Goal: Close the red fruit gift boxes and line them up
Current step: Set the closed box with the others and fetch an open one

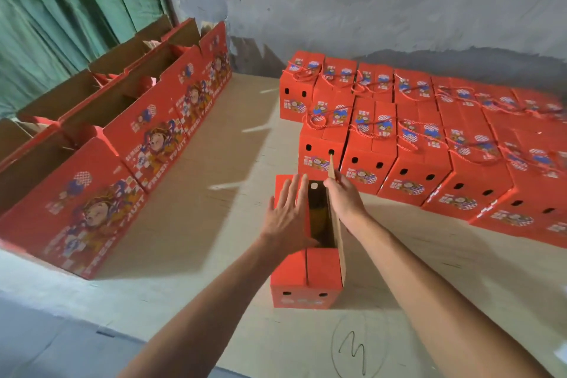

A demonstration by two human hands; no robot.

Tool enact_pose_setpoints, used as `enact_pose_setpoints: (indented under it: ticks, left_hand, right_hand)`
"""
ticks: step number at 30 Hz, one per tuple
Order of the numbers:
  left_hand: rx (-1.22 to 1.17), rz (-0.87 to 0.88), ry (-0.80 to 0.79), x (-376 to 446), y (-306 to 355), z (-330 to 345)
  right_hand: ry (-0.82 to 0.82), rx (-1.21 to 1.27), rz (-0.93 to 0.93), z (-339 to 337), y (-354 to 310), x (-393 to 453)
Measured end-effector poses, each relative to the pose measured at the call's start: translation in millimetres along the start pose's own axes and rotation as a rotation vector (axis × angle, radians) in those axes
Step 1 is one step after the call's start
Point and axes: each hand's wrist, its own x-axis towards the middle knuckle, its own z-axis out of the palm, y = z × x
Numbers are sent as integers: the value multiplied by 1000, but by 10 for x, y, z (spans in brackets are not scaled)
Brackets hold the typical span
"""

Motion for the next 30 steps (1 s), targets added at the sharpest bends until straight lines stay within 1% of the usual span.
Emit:
enact_pose_setpoints:
  ticks: [3, 7, 10, 11, 12, 15, 19, 21, 23, 24, 27, 30]
  left_hand:
    - [-6, 59, 13, 100, -9, 104]
    - [-43, 33, 2, 202, -32, 218]
    - [-49, 100, 96, 173, -115, 296]
    - [-70, 132, 102, 143, -164, 309]
    - [-108, 151, 78, 112, -210, 299]
    - [-199, 209, -99, 82, -295, 182]
    - [-53, 321, -265, 64, -333, 62]
    - [73, 358, -292, 50, -350, 76]
    - [205, 364, -257, 17, -345, 129]
    - [229, 349, -229, 4, -335, 166]
    - [213, 291, -146, -20, -298, 262]
    - [96, 237, -127, -57, -305, 274]
  right_hand:
    - [55, -9, 2, 41, 26, -20]
    - [75, -23, 25, 38, 29, -7]
    - [78, -26, 28, 37, 15, -5]
    - [76, -36, 24, 42, 7, -6]
    - [74, -42, 19, 52, 9, -5]
    - [72, -41, 17, 62, 23, -10]
    - [64, 20, 39, 18, 37, 26]
    - [51, 38, 46, -2, 43, 35]
    - [45, 45, 49, 10, 26, 19]
    - [40, 44, 54, 32, 17, 4]
    - [1, 42, 61, 124, -5, -84]
    - [-23, 49, -43, 240, 97, -238]
